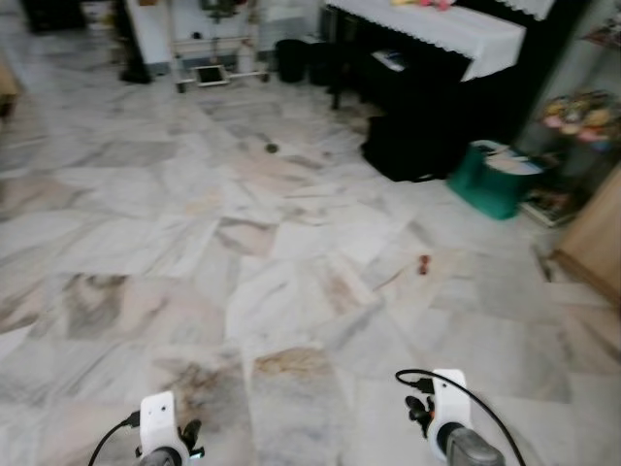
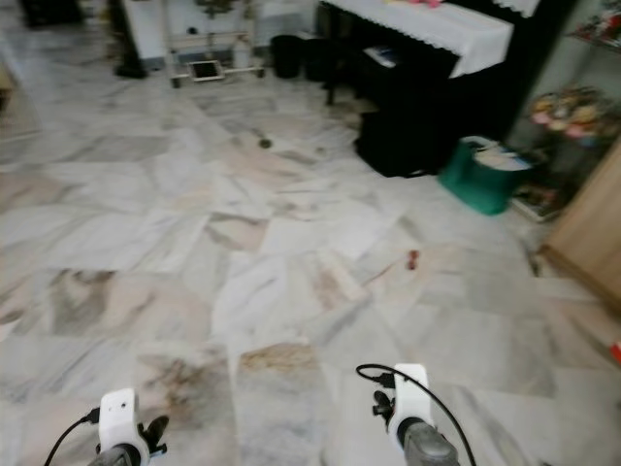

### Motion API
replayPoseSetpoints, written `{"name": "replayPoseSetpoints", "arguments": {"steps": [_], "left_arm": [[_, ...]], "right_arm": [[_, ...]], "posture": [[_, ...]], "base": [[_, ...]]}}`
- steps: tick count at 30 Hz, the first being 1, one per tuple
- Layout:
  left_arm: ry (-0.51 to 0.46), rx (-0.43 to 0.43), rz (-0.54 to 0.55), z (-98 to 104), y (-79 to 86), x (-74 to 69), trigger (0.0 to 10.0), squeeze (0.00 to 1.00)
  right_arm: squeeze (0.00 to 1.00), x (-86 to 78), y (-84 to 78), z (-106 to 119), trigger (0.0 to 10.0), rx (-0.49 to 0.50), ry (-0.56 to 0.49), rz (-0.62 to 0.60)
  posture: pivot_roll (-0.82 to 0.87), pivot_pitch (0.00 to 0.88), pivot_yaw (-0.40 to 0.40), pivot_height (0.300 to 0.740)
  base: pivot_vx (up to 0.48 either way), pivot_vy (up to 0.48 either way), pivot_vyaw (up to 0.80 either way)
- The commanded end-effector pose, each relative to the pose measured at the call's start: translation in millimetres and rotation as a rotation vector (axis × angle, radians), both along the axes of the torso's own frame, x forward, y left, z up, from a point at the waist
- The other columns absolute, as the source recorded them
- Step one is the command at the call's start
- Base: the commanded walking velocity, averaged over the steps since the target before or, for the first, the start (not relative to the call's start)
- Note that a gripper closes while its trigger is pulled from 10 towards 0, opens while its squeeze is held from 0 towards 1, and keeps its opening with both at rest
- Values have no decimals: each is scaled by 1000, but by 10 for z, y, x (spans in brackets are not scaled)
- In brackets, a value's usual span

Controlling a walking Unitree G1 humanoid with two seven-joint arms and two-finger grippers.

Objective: Setting the table

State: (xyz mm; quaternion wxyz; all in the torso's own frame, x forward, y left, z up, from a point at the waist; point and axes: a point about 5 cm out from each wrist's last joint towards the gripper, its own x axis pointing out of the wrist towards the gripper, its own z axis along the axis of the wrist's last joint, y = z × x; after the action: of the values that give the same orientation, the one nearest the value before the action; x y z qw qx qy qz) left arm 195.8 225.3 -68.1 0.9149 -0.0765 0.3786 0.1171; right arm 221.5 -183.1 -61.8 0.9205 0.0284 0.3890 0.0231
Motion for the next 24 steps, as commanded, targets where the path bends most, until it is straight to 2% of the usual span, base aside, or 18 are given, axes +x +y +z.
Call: {"name": "replayPoseSetpoints", "arguments": {"steps": [1, 24], "left_arm": [[-3, -8, -5, 4, -30, 22, 10000, 0], [-9, -16, -12, 8, -34, 28, 10000, 0]], "right_arm": [[0, -14, -69, -1, 10000, -22, 7, -8], [0, -25, -76, -7, 10000, -35, 6, -14]], "posture": [[-17, 0, 2, 740], [-16, 0, 4, 740]], "base": [[0, 0, -731], [0, 0, -722]]}}
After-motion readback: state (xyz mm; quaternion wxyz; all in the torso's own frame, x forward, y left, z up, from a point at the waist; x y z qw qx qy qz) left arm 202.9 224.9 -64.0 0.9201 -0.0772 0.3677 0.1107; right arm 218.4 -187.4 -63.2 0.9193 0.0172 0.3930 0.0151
